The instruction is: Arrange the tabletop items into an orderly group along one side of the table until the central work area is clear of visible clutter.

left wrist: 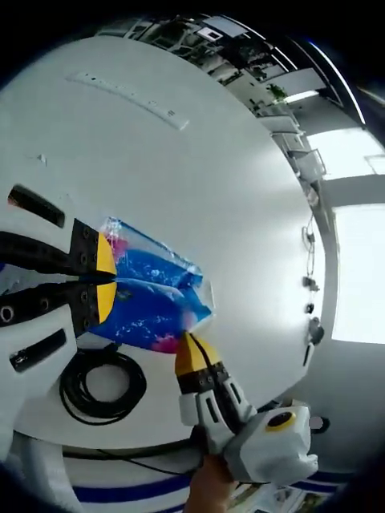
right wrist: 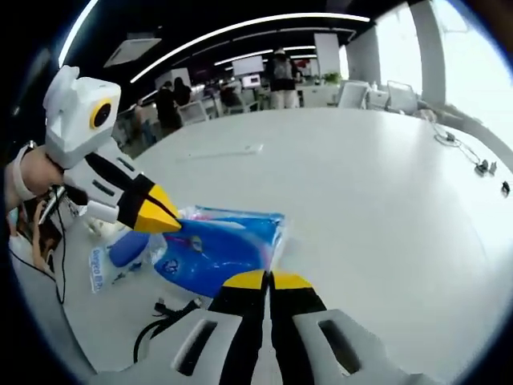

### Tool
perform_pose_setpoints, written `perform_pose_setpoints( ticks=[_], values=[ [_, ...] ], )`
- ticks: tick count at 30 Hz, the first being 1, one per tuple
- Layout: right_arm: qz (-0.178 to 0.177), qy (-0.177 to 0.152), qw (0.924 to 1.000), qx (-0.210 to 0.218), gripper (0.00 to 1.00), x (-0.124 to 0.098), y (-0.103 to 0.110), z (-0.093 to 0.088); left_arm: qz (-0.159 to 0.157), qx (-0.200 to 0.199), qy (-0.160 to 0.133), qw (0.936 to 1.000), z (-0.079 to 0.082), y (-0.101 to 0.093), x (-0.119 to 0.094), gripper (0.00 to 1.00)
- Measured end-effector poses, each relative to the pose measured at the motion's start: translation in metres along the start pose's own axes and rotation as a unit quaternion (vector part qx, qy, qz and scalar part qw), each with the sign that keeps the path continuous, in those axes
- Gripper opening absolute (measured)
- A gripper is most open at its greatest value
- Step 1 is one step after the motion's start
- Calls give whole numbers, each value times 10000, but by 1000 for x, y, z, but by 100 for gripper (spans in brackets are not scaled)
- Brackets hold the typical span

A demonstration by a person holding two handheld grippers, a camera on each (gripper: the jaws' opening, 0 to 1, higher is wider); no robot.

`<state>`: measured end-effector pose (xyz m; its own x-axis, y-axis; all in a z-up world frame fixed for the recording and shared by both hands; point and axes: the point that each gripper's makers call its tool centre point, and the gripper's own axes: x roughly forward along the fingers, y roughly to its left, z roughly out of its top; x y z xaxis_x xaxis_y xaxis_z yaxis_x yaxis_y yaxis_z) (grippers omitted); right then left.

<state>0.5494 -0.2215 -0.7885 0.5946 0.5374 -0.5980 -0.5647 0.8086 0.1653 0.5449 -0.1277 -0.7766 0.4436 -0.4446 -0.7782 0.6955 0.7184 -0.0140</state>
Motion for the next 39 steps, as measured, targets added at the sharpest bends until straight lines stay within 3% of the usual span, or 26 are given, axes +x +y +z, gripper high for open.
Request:
perform_pose_setpoints(
  ticks=[21, 39],
  values=[
    [-155, 126, 9997, 107, 0, 9, -20, -18, -117, 8, -52, 9999, 3, -5, 24, 0],
    [-193, 208, 9995, 117, 0, 8, -29, -26, -232, -42, -50, 9997, 5, -16, 31, 0]
  ],
)
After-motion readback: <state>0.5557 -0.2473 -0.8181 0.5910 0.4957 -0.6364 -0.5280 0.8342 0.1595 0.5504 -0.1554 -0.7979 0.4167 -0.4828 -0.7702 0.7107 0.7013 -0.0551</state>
